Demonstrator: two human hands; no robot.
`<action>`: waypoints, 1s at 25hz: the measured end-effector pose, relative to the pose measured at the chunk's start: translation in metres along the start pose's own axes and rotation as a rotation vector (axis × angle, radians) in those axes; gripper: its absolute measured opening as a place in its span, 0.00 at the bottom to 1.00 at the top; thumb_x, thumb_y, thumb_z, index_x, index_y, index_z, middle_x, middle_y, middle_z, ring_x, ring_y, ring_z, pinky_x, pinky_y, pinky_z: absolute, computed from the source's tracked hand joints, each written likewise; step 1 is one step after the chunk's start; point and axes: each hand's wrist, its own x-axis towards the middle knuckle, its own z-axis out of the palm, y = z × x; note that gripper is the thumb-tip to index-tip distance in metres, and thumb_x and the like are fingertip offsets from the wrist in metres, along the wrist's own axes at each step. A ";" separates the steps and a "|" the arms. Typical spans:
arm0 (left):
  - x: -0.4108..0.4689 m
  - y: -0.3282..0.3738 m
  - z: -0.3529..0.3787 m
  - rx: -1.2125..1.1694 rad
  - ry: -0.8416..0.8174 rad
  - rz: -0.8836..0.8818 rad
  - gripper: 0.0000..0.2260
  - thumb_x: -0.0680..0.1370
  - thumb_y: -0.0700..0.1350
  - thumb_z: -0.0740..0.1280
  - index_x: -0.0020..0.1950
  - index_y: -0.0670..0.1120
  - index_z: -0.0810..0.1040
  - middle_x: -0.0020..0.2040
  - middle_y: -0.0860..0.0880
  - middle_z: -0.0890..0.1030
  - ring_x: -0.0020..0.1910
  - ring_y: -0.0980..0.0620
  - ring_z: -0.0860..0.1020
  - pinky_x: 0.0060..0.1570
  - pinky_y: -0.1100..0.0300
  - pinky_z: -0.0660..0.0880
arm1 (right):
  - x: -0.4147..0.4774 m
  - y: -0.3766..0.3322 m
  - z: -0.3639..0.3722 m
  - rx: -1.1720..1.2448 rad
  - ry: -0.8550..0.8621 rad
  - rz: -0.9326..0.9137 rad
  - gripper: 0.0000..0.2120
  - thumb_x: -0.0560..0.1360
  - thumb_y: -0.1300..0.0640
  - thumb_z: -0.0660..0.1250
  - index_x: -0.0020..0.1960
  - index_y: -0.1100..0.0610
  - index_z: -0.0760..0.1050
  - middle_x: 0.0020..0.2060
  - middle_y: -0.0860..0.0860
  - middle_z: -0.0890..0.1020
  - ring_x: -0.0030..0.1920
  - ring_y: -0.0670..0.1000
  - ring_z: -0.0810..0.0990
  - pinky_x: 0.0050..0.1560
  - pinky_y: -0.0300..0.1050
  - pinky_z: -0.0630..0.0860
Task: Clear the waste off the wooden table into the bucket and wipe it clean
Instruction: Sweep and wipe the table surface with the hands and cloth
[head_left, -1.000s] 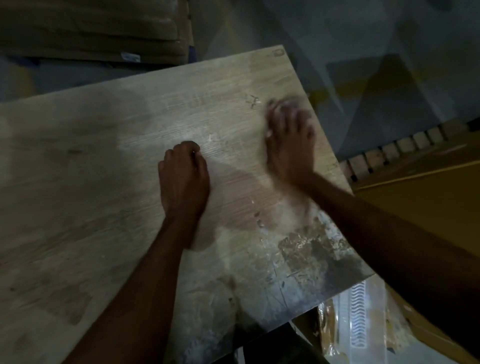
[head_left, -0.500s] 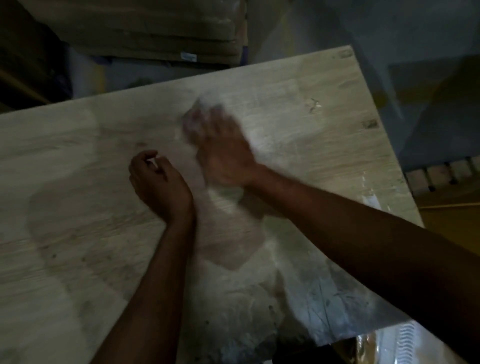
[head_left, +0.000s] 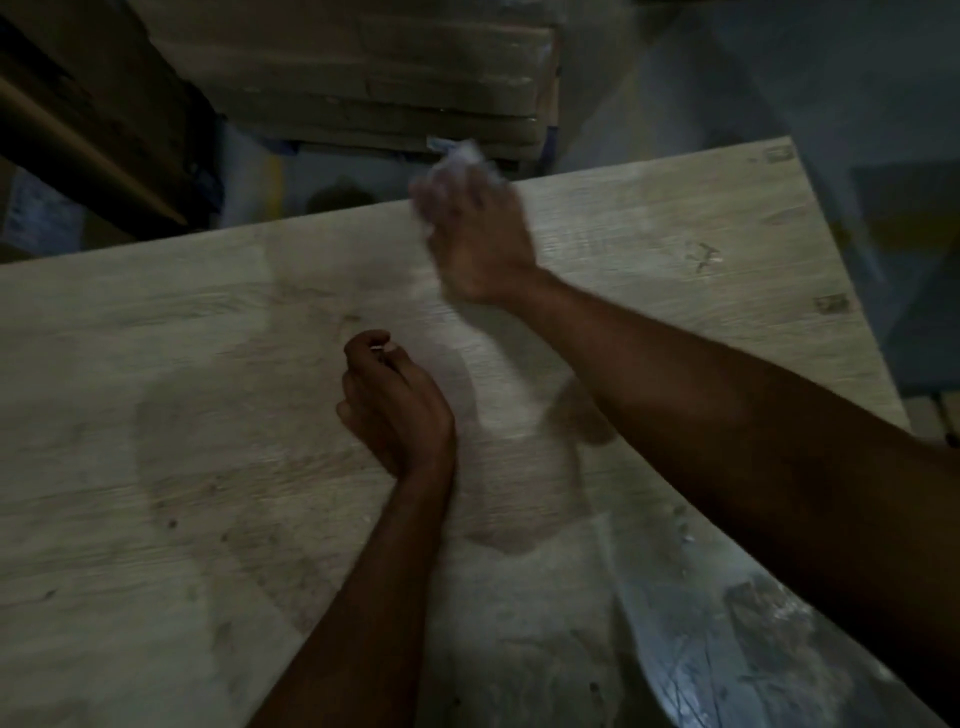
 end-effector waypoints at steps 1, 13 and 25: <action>0.000 0.001 0.000 0.019 -0.003 0.007 0.08 0.81 0.47 0.59 0.59 0.52 0.73 0.53 0.49 0.82 0.57 0.45 0.77 0.60 0.48 0.65 | -0.004 0.007 -0.004 0.010 0.000 0.186 0.30 0.83 0.45 0.50 0.83 0.53 0.54 0.82 0.58 0.59 0.82 0.63 0.54 0.79 0.65 0.53; -0.004 0.003 -0.001 0.112 -0.117 0.117 0.09 0.78 0.46 0.62 0.57 0.53 0.74 0.50 0.49 0.83 0.55 0.43 0.76 0.57 0.47 0.67 | -0.102 0.077 -0.005 -0.037 -0.226 -0.313 0.30 0.83 0.38 0.46 0.84 0.43 0.46 0.84 0.52 0.49 0.83 0.61 0.46 0.79 0.63 0.47; -0.037 0.036 0.021 0.189 -0.318 0.466 0.12 0.80 0.40 0.64 0.63 0.47 0.75 0.57 0.42 0.79 0.57 0.38 0.75 0.57 0.44 0.67 | -0.103 0.227 -0.056 -0.044 -0.016 0.496 0.28 0.84 0.45 0.49 0.83 0.49 0.52 0.83 0.57 0.56 0.81 0.63 0.53 0.79 0.65 0.53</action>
